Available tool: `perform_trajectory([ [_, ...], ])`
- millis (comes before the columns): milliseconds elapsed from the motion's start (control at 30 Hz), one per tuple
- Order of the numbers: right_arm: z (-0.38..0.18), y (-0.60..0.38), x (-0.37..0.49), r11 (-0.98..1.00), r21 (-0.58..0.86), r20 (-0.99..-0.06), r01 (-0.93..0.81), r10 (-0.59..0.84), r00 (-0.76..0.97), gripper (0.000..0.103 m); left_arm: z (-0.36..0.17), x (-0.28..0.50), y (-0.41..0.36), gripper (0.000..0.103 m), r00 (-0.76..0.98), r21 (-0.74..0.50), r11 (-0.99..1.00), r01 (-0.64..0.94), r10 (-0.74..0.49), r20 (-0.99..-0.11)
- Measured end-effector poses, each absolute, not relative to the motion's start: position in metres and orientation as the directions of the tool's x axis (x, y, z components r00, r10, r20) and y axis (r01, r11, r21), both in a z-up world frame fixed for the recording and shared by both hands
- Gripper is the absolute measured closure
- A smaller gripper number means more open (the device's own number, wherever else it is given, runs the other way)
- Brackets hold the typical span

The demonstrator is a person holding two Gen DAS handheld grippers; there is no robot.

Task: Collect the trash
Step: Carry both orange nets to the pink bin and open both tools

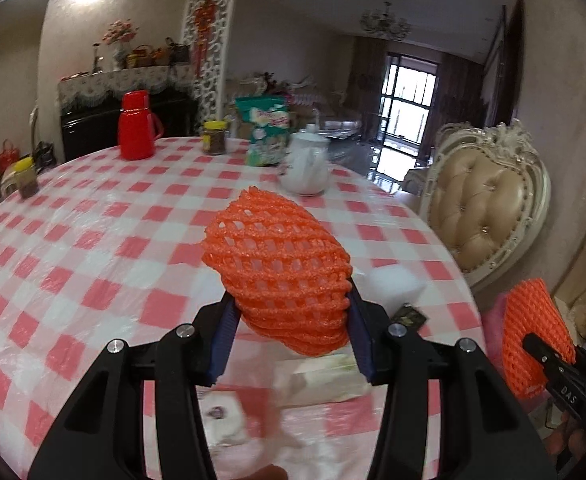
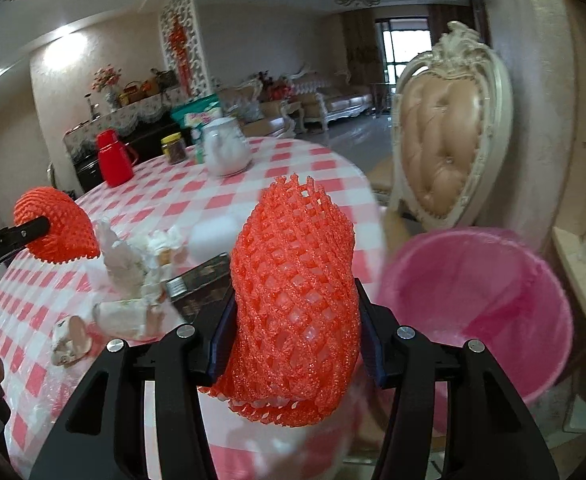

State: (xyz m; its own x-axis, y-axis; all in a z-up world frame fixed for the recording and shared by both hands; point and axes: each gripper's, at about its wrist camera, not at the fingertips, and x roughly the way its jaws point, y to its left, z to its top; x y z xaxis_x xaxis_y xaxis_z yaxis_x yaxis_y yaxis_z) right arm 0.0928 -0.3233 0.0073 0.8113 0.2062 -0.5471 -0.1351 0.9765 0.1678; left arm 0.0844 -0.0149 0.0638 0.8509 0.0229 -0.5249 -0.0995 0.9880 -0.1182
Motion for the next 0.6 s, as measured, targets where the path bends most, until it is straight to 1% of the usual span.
perform_trajectory([
  [133, 0.005, -0.348, 0.094, 0.981, 0.172, -0.551, -0.095, 0.175, 0.816, 0.052, 0.062, 0.094, -0.034, 0.054, 0.847, -0.113, 0.99, -0.083, 0.01, -0.532],
  [300, 0.002, -0.369, 0.094, 0.983, 0.174, -0.551, -0.061, 0.149, 0.821, 0.052, 0.065, 0.096, -0.038, 0.054, 0.853, -0.112, 0.987, -0.112, 0.038, -0.52],
  [467, 0.003, -0.383, 0.095, 0.984, 0.173, -0.545, -0.041, 0.131, 0.828, 0.052, 0.083, 0.092, -0.045, 0.053, 0.881, -0.102, 0.987, -0.12, 0.059, -0.469],
  [600, 0.004, -0.396, 0.093, 0.986, 0.164, -0.54, -0.017, 0.104, 0.836, 0.052, 0.093, 0.093, -0.06, 0.052, 0.893, -0.11, 0.991, -0.072, 0.015, -0.451],
])
